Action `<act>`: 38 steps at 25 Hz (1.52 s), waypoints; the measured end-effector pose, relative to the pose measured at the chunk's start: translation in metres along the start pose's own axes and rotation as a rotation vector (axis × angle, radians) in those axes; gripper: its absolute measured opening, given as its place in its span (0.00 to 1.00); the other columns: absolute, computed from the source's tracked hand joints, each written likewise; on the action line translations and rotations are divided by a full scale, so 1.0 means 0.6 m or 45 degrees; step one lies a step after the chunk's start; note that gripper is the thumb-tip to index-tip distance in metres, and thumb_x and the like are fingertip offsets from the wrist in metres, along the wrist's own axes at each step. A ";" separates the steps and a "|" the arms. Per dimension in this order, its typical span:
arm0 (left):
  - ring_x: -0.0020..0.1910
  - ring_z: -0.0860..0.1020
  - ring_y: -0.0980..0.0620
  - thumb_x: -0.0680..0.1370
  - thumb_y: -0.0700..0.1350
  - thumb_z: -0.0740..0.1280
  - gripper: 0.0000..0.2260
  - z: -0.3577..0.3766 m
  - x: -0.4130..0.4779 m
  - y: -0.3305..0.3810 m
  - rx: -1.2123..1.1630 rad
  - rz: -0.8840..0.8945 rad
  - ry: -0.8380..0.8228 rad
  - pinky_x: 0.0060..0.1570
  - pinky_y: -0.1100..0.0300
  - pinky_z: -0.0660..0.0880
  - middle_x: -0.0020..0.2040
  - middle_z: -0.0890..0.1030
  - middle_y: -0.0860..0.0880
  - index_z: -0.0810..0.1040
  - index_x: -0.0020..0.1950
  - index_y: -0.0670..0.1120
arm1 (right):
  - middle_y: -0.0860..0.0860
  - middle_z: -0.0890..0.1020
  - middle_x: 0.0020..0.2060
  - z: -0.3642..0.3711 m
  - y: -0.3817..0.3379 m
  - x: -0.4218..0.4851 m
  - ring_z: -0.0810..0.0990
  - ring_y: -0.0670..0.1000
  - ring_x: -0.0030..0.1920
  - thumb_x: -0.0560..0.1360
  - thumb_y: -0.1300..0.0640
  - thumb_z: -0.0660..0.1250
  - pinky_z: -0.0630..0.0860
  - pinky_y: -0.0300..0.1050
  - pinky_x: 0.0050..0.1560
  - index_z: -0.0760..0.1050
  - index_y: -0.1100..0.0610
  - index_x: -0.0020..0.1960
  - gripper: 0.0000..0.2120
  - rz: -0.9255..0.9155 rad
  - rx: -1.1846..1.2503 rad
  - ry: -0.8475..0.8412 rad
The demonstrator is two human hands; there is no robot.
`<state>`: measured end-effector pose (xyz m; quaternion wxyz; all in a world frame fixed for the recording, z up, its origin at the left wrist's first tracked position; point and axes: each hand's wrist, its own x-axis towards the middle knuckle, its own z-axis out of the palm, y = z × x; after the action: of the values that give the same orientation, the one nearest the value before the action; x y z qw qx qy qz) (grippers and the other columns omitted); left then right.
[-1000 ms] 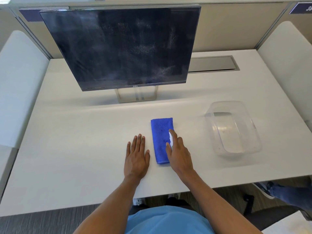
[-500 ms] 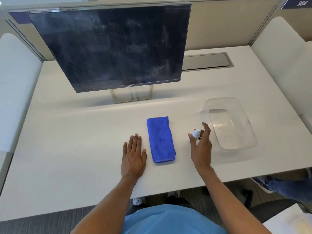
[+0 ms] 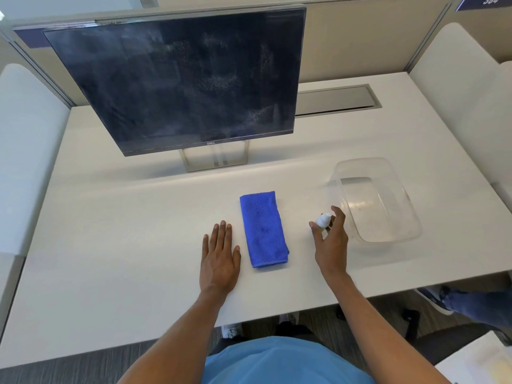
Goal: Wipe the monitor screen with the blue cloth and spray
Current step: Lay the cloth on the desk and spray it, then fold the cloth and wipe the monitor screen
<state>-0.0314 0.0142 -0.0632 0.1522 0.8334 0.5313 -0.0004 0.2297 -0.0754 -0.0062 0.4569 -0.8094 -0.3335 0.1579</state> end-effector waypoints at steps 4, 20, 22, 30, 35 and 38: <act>0.87 0.41 0.53 0.86 0.56 0.41 0.31 0.000 0.000 0.000 -0.010 -0.004 -0.003 0.86 0.49 0.40 0.88 0.45 0.50 0.47 0.88 0.46 | 0.58 0.77 0.68 0.001 0.005 -0.012 0.78 0.56 0.68 0.80 0.58 0.73 0.77 0.50 0.68 0.62 0.56 0.78 0.31 0.086 0.032 -0.001; 0.82 0.65 0.45 0.88 0.50 0.58 0.24 -0.042 0.032 0.038 -0.263 -0.119 0.099 0.81 0.48 0.59 0.83 0.67 0.45 0.66 0.83 0.43 | 0.53 0.74 0.71 0.109 -0.090 -0.014 0.74 0.54 0.70 0.83 0.49 0.69 0.76 0.51 0.68 0.68 0.57 0.76 0.26 0.025 -0.285 -0.428; 0.74 0.71 0.45 0.87 0.49 0.60 0.23 -0.052 0.048 0.055 -0.421 -0.129 0.092 0.73 0.50 0.68 0.76 0.75 0.46 0.69 0.81 0.44 | 0.55 0.73 0.72 0.127 -0.102 0.007 0.74 0.57 0.71 0.82 0.49 0.70 0.75 0.52 0.69 0.66 0.58 0.77 0.29 0.128 -0.349 -0.527; 0.47 0.81 0.51 0.85 0.50 0.67 0.14 -0.074 0.091 0.081 -1.187 -0.584 -0.088 0.48 0.57 0.77 0.50 0.84 0.49 0.78 0.68 0.46 | 0.55 0.79 0.66 0.158 -0.094 0.022 0.82 0.57 0.62 0.76 0.57 0.77 0.82 0.54 0.60 0.68 0.59 0.75 0.32 0.528 -0.018 -0.605; 0.49 0.84 0.45 0.82 0.51 0.73 0.13 -0.115 0.104 0.064 -1.729 -0.687 -0.221 0.49 0.49 0.84 0.51 0.85 0.43 0.79 0.55 0.41 | 0.52 0.89 0.53 0.147 -0.109 0.018 0.88 0.58 0.56 0.72 0.59 0.81 0.86 0.51 0.53 0.80 0.57 0.62 0.21 0.604 0.493 -0.793; 0.60 0.85 0.40 0.81 0.48 0.75 0.16 -0.163 0.119 0.044 -1.953 -0.628 -0.278 0.63 0.40 0.82 0.59 0.87 0.43 0.81 0.63 0.40 | 0.55 0.88 0.59 0.138 -0.134 0.025 0.86 0.59 0.61 0.72 0.51 0.81 0.82 0.61 0.65 0.80 0.56 0.67 0.26 0.666 0.730 -0.897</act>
<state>0.0075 0.0922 0.0252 0.7274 0.3515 0.5341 0.2490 0.1627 0.0164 0.0184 0.4654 -0.6057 -0.1970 0.6145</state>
